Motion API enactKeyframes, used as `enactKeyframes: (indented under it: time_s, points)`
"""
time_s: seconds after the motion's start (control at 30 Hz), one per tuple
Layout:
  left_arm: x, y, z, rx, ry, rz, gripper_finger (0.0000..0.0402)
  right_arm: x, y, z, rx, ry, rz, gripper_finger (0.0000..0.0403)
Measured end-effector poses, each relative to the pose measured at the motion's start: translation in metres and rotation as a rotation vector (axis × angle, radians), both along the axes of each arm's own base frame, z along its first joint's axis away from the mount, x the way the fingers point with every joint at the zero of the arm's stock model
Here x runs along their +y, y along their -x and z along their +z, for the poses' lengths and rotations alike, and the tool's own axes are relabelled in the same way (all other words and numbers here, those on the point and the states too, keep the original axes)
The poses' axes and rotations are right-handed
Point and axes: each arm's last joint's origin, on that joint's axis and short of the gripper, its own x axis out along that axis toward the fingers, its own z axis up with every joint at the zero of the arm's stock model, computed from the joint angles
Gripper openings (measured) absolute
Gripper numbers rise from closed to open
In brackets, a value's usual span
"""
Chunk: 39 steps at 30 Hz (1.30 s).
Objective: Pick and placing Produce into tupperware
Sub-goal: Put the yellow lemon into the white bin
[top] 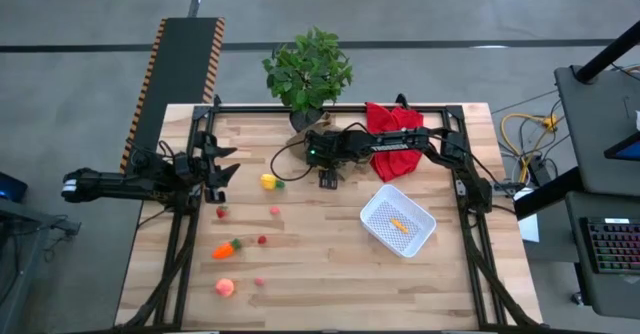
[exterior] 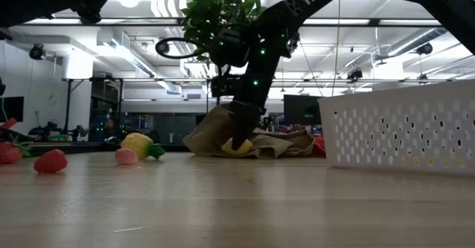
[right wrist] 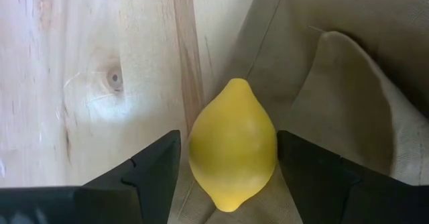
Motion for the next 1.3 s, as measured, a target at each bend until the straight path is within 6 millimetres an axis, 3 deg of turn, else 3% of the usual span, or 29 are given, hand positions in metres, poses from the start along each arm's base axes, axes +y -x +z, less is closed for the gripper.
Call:
enactKeyframes:
  time_s: [0.5, 0.9, 1.1, 1.3]
  points:
    - [0.0, 0.0, 0.0, 0.0, 0.0, 0.0, 0.0176, 0.0, 0.001, -0.002, 0.009, 0.002, -0.009, 0.0189]
    - [0.0, 0.0, 0.0, 0.0, 0.0, 0.0, 0.0176, 0.001, 0.002, 0.001, 0.001, -0.021, -0.069, 0.0187]
    - [0.0, 0.0, 0.0, 0.0, -0.001, 0.001, 0.0176, 0.005, -0.001, 0.018, -0.027, -0.018, -0.063, 0.0187]
    - [0.0, 0.0, 0.0, 0.0, -0.001, 0.0, 0.0176, 0.021, -0.006, 0.048, -0.055, -0.039, -0.063, 0.0186]
